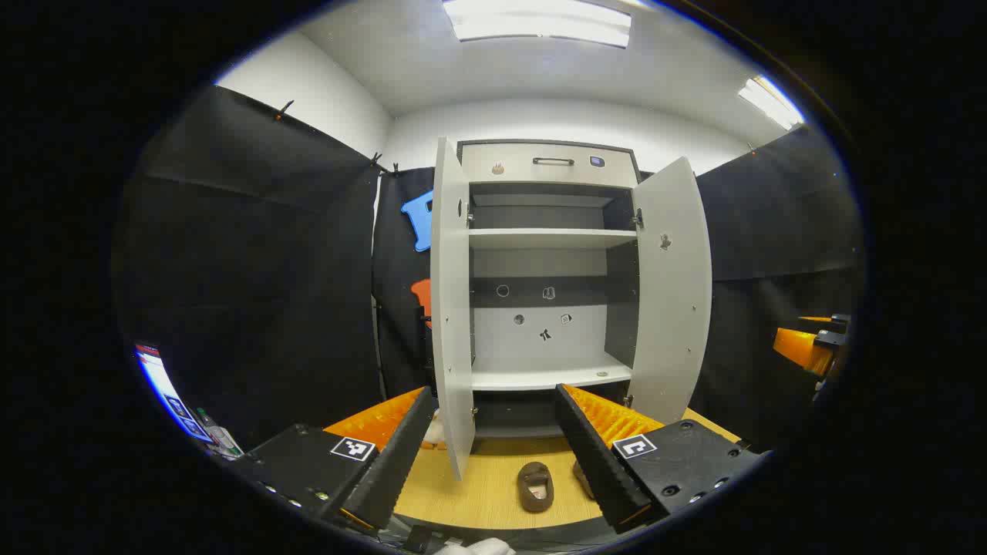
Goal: Grab one shoe with the right hand and put it into the shoe cabinet, grab the other shoe with the left hand and put it into the shoe cabinet; then close the right door with the right hand and the left door with the left hand.
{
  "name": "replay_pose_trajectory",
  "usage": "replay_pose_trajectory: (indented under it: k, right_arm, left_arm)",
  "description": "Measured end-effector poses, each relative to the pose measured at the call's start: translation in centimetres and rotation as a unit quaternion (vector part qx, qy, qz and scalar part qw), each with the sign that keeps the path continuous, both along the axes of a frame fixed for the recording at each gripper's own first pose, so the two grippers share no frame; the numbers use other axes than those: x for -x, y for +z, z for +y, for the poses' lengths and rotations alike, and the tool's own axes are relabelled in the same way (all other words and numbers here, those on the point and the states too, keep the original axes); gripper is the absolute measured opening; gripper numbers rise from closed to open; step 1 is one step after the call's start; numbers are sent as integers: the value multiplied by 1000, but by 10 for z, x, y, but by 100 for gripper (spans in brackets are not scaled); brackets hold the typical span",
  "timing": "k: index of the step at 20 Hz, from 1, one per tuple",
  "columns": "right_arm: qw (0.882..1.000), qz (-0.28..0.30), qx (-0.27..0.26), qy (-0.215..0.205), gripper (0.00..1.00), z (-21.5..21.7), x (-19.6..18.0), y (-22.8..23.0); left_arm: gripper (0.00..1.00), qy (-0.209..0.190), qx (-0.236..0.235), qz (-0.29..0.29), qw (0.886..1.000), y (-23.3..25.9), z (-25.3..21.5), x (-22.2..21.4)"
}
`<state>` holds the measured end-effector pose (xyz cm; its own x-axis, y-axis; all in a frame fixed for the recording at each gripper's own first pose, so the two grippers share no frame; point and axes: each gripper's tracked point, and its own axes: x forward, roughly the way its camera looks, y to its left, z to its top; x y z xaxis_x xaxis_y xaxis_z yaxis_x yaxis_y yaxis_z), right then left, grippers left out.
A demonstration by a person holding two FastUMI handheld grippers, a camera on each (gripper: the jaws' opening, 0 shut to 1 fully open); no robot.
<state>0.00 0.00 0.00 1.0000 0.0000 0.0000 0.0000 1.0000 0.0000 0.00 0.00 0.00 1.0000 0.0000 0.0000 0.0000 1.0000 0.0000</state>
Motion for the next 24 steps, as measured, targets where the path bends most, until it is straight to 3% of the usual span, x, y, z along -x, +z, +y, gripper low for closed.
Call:
replay_pose_trajectory:
  k: [16,20,24]
  right_arm:
    - [999,26,19,10,99,15,0,-24]
    - [996,74,34,34,99,38,-21,-74]
    - [982,173,43,64,99,59,-51,-167]
  left_arm:
    - [96,3,-2,12,1000,-12,12,21]
    - [96,8,-5,17,1000,-17,20,28]
    - [96,19,0,21,1000,-23,24,28]
